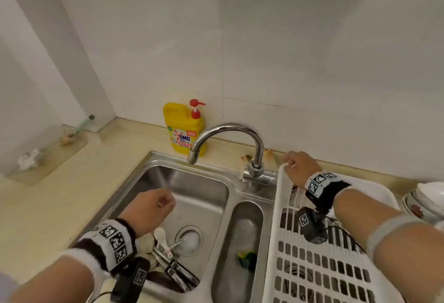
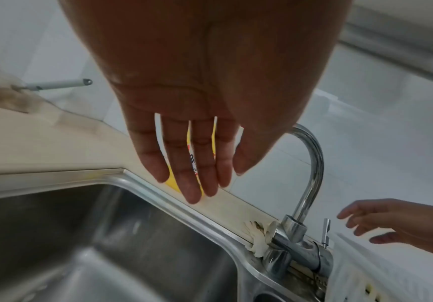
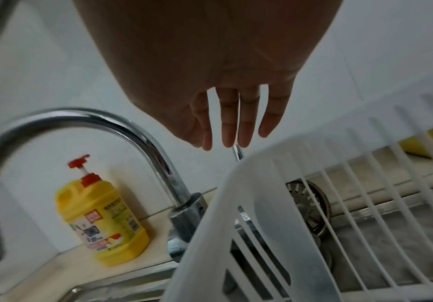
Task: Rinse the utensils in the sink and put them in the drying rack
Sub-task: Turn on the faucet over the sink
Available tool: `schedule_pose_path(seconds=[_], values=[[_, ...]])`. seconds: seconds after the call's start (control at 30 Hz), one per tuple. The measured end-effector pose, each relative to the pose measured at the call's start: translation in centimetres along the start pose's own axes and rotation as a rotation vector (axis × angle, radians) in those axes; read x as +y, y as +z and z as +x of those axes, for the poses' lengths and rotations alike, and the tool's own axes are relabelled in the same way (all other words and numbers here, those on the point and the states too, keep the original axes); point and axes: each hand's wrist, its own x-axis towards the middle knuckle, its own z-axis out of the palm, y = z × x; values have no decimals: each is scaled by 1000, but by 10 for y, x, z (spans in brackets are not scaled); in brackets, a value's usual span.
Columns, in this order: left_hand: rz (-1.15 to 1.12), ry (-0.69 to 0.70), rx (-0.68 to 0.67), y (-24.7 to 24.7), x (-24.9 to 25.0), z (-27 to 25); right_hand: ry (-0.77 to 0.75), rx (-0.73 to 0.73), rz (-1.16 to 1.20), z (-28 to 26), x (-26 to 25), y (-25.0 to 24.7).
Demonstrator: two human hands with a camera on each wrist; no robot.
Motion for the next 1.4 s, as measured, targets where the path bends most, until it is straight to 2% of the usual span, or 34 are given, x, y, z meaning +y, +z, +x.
schedule_pose_path(seconds=[0.13,0.27,0.33,0.47,0.6,0.7,0.83,1.0,1.4], values=[[80,-11,30,-1,24,26,74,32,-152,30,-5,12],[176,-18,29,-2,41,39,105,52,-188,48,-1,29],[231,-19,46,-2,48,45,123,18,-191,53,5,32],[299,-32,66,0,54,51,55,6,-165,49,21,32],[228,-38,208,-7,56,64,62,52,-138,51,25,38],[115,-9,258,-15,61,80,83,56,-126,53,25,41],[21,-13,206,-23,71,102,113,65,-113,54,23,42],[25,-7,180,-27,72,114,118,82,-96,55,20,42],[2,2,190,-31,70,128,158,49,-118,54,14,40]])
